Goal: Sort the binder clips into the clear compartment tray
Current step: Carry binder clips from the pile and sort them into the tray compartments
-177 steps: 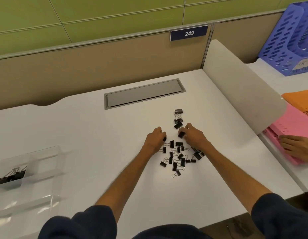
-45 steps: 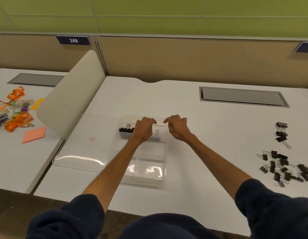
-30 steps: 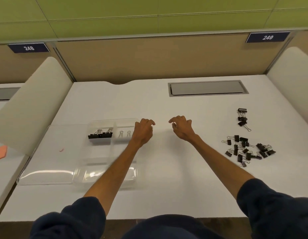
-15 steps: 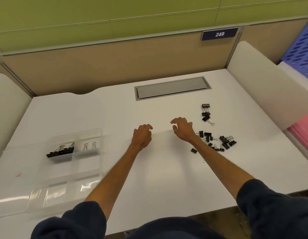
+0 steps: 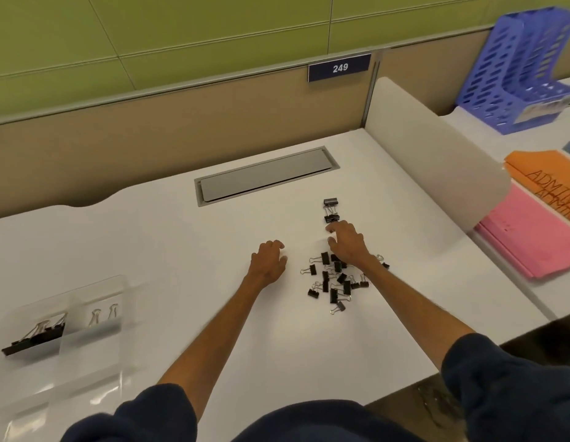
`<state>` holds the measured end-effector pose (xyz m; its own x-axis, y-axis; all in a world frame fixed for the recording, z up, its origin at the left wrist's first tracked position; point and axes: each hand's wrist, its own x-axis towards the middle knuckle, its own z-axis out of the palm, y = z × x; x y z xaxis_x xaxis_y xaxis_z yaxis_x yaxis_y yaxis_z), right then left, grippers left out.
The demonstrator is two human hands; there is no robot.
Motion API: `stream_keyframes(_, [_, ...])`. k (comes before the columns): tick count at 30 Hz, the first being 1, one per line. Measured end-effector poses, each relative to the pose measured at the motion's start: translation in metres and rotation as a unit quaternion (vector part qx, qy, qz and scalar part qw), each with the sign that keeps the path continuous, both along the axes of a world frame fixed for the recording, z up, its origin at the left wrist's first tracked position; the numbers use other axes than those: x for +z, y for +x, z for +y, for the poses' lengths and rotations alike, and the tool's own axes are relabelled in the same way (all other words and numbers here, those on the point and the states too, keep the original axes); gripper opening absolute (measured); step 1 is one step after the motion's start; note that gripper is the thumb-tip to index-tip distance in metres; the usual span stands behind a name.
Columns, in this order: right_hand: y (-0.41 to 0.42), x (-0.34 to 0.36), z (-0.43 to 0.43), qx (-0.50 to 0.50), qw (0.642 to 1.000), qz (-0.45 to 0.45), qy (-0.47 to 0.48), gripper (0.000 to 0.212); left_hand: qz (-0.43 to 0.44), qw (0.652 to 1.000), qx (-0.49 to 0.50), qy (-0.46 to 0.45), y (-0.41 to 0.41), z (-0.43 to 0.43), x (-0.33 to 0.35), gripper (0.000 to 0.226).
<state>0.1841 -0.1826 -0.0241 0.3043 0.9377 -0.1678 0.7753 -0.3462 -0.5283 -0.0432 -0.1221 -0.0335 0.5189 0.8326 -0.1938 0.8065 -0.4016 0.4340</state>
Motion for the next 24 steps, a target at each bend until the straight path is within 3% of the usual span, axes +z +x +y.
stream_keyframes(7, [0.03,-0.012,0.011,-0.062,0.997,-0.003,-0.055,0.048,0.041,0.999,-0.005,-0.002,0.044,0.009,-0.005,0.044])
stream_keyframes(12, [0.036,-0.019,0.016,-0.02,0.997,-0.044,-0.055,0.042,0.026,0.999,-0.038,0.015,0.067,0.014,-0.004,0.046])
stream_keyframes(17, [0.045,-0.02,0.021,0.036,0.999,-0.028,-0.029,0.056,0.038,0.993,-0.097,0.051,0.082,0.02,-0.005,0.058])
stream_keyframes(21, [0.052,-0.024,0.027,0.026,1.0,-0.002,-0.001,0.065,0.081,0.981,-0.15,0.097,0.087,0.025,-0.009,0.051])
stream_keyframes(24, [0.047,-0.028,0.033,0.033,0.998,-0.057,-0.023,0.064,0.072,0.983,-0.135,0.103,0.085,0.029,-0.01,0.046])
